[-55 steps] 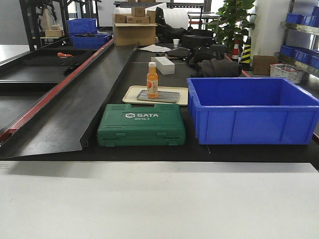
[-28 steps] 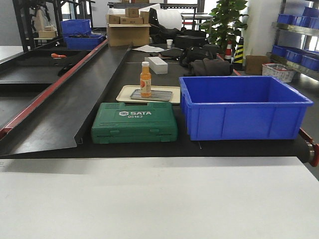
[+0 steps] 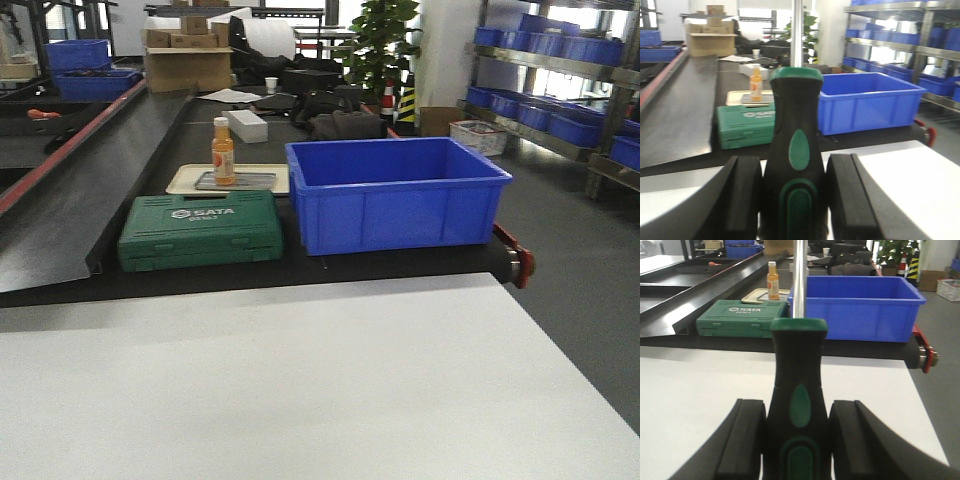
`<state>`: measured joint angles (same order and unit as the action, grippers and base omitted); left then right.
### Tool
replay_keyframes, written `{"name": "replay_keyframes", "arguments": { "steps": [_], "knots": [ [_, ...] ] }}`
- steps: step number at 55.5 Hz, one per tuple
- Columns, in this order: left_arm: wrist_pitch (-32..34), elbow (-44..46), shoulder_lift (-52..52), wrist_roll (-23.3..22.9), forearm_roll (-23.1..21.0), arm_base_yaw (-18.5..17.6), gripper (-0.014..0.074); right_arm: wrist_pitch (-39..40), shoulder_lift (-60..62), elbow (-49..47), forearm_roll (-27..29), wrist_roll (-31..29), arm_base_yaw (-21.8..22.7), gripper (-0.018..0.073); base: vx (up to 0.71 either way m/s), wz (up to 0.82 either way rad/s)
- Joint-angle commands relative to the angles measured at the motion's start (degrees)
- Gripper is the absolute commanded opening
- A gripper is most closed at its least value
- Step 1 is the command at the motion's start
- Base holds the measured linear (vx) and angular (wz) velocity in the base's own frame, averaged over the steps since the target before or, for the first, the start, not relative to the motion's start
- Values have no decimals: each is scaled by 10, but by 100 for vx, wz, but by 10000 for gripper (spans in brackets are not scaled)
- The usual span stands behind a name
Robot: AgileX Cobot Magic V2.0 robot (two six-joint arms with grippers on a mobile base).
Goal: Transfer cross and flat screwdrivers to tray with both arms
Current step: 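Drive the base away from the table carrying both screwdrivers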
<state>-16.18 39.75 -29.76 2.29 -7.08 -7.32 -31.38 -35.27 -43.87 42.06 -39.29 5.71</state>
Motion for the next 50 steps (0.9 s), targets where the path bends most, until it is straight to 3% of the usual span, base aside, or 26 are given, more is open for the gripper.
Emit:
{"name": "replay_keyframes", "arguments": {
  "steps": [1,50],
  "knots": [
    [55,15,-1,-1,-7,-2,0,46,0,-17,20,-3,1,-8,-25,-46],
    [55,15,-1,-1,-7,-2,0,46,0,-17,20,-3,1,-8,-20,-54]
  ]
}}
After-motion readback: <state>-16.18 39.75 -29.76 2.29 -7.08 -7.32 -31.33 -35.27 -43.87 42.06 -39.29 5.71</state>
